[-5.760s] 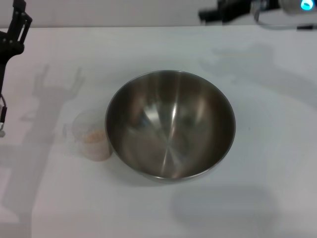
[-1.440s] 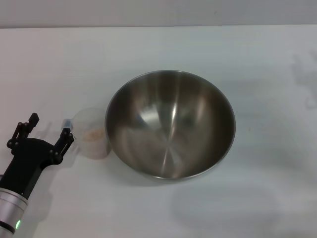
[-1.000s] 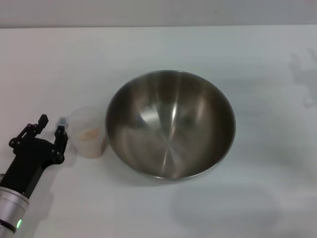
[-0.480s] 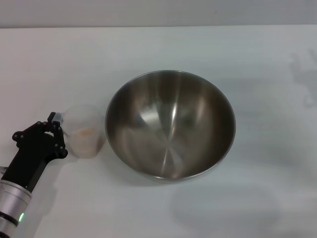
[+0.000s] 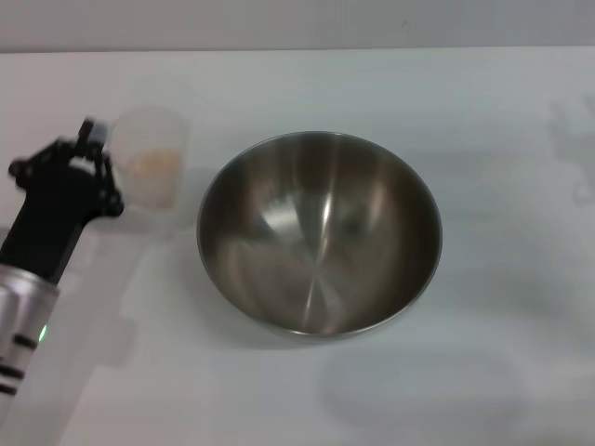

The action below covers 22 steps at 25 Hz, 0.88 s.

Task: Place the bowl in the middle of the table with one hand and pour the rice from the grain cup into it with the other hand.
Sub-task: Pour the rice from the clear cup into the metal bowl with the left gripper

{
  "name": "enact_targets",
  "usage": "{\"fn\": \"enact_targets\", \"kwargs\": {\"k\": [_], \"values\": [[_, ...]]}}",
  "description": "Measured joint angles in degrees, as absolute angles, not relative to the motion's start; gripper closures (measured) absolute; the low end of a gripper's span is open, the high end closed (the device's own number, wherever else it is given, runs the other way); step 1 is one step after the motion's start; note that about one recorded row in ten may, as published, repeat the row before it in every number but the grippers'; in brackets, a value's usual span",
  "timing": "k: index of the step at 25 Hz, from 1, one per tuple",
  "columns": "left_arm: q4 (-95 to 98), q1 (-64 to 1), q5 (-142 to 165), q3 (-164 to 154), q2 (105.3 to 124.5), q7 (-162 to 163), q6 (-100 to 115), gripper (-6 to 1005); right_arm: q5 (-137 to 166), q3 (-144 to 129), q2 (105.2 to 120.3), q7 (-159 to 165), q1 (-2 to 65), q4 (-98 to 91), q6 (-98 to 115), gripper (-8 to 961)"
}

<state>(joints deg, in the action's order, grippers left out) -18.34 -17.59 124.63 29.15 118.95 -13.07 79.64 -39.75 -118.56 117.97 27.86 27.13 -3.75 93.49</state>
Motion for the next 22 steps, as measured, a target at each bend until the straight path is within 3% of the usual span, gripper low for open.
{"fn": "enact_targets", "kwargs": {"k": [8, 22], "values": [[-18.62, -21.45, 132.47, 28.55, 119.09, -46.16, 85.26, 970, -39.85, -118.47, 118.18, 27.86, 25.94, -3.61, 95.67, 409], [-19.10, -22.18, 142.99, 27.15, 119.18, -79.26, 83.31, 970, -39.77, -117.50, 118.20, 27.86, 25.26, -3.34, 98.00, 409]]}}
